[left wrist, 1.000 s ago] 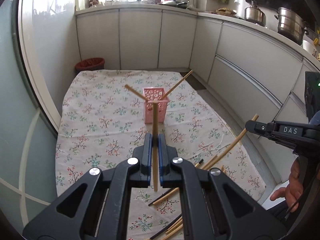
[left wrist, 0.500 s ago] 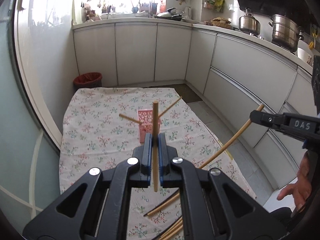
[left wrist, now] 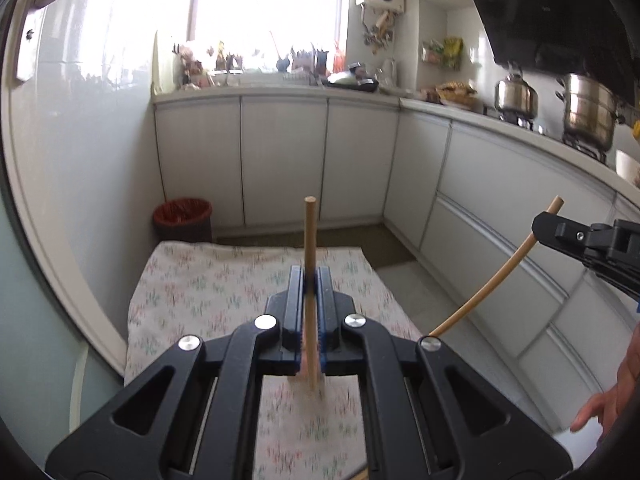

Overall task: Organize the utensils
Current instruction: 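Lower the chopstick into the basket and open the left tool while the right tool carries its chopstick over, then open the right tool to drop its wooden chopstick into the pink basket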

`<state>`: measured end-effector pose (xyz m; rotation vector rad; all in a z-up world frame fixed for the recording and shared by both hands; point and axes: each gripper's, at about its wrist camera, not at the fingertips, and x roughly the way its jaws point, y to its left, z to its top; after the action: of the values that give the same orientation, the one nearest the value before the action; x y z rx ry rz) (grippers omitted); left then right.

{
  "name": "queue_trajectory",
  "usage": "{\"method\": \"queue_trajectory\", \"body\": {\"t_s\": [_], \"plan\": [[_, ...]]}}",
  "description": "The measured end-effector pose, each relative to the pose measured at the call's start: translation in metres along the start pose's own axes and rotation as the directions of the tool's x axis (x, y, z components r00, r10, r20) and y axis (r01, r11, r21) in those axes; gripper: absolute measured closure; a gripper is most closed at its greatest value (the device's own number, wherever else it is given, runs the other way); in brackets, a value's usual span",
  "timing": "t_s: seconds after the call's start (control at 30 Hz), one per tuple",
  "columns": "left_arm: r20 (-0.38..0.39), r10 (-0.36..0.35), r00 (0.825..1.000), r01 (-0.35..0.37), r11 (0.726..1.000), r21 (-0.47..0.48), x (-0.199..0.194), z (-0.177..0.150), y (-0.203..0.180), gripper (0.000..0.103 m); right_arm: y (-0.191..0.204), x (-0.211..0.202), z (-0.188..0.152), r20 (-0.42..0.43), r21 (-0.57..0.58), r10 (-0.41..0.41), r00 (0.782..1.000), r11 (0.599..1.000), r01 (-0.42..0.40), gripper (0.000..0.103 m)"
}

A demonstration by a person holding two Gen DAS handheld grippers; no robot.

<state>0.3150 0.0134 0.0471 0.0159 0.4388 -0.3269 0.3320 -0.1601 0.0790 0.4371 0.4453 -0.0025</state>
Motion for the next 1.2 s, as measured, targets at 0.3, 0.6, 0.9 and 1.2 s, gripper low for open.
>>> {"method": "queue_trajectory", "body": {"t_s": [0.3,0.6,0.9,1.2], "plan": [[-0.033,0.029,0.999,-0.031,0.997,-0.075,0.087,0.001,0.012,0.096,-0.001,0.076,0.021,0.014,0.007,-0.001,1.000,1.000,0.001,0.095],[-0.044,0.038,0.998,-0.044,0.990,-0.131,0.090,-0.035,0.031,0.096,-0.007,0.147,-0.006,-0.026,-0.022,-0.032,0.999,0.999,0.031,0.095],[0.013,0.110,0.994,-0.107,0.985,-0.138,0.049,-0.027,0.054,0.083,0.011,0.191,-0.036,-0.087,-0.053,-0.045,0.995,0.998,0.041,0.094],[0.031,0.177,0.984,-0.169,0.970,-0.177,0.022,-0.031,0.057,0.049,0.014,0.153,-0.051,-0.018,-0.090,-0.117,0.993,0.989,0.114,0.040]]}}
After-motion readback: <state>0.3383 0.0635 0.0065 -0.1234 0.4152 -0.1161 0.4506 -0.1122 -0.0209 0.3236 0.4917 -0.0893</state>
